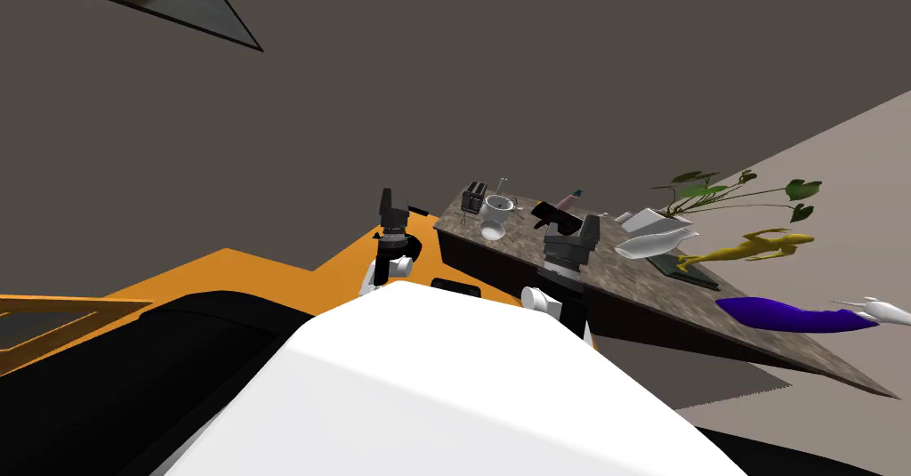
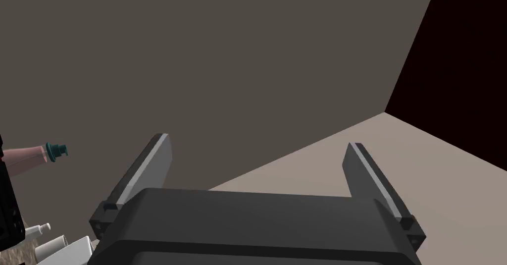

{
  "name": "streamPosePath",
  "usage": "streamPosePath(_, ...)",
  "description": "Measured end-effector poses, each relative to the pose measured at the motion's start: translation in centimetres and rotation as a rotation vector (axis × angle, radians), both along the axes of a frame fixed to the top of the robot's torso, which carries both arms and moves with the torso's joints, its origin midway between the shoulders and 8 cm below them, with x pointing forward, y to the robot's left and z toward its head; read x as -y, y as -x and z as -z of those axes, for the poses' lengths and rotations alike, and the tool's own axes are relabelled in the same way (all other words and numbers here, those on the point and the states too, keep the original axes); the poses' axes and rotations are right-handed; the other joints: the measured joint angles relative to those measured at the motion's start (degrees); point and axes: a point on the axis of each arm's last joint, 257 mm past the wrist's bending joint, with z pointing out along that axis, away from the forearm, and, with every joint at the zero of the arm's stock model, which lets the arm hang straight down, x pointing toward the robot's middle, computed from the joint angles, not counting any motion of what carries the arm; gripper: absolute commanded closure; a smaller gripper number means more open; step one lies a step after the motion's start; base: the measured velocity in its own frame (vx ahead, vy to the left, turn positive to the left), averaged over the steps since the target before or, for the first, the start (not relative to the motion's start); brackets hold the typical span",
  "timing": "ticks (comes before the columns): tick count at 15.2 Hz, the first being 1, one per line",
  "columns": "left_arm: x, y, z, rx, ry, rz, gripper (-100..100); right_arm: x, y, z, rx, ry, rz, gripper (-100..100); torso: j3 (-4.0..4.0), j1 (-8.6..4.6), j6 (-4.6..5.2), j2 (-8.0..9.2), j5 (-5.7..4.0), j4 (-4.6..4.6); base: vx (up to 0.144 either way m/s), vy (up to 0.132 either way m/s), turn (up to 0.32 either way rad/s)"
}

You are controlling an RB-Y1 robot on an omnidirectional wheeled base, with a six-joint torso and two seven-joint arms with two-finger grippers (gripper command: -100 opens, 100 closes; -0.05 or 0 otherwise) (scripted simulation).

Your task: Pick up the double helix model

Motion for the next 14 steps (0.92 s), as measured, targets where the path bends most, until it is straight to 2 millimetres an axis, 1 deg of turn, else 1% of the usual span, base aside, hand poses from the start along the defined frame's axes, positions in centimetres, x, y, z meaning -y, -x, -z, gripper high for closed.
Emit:
streamPosePath(6,1.2,-0.5,0.7,-0.031,-0.110,0.038,-100,0.0,0.0,0.0,0.000,0.000,0.000,0,-0.02,0.04,0.01,-0.03,0.01,-0.01,0.007,0.003,-0.073)
streamPosePath(10,1.9,-1.0,1.6,-0.061,-0.198,0.061,-100,0.0,0.0,0.0,0.000,0.000,0.000,0,-0.03,0.05,0.01,-0.04,0.01,-0.01,0.010,0.006,-0.097)
streamPosePath(14,2.7,-1.5,3.1,-0.097,-0.298,0.081,-100,0.0,0.0,0.0,0.000,0.000,0.000,0,-0.04,0.06,0.02,-0.07,0.01,-0.02,0.014,0.009,-0.133)
